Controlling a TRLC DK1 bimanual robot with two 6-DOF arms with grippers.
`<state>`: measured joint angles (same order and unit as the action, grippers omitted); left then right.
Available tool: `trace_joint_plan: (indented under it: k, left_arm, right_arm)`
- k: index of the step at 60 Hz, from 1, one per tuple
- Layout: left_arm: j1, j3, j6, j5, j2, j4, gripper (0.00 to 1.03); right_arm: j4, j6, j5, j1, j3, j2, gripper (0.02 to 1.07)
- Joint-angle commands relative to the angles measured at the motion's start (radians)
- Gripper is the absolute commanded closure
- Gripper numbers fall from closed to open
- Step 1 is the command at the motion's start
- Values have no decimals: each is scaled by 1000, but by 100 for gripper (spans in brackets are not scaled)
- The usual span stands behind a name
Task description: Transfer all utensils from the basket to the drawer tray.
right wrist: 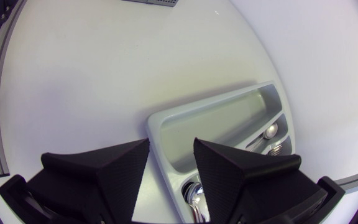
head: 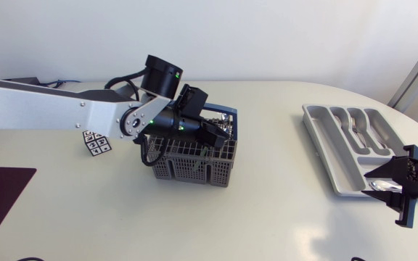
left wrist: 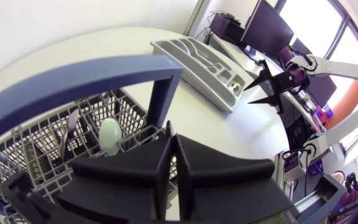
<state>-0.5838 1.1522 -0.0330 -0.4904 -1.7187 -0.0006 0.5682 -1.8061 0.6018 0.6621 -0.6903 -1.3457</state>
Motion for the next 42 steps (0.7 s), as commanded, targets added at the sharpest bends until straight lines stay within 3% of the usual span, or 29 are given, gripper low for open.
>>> trace_joint_plan:
  k: [1, 29, 42]
  left_arm:
    - [-4, -45, -1, -17, 74, 36, 100]
    - [-51, -174, 4, 19, 294, 220, 100]
    - [-60, -184, 7, 23, 334, 214, 100]
  right_arm:
    - [-2, 27, 1, -19, 29, 23, 53]
    - [65, 258, 6, -229, 25, 141, 53]
    - [101, 476, 62, -412, -28, 214, 53]
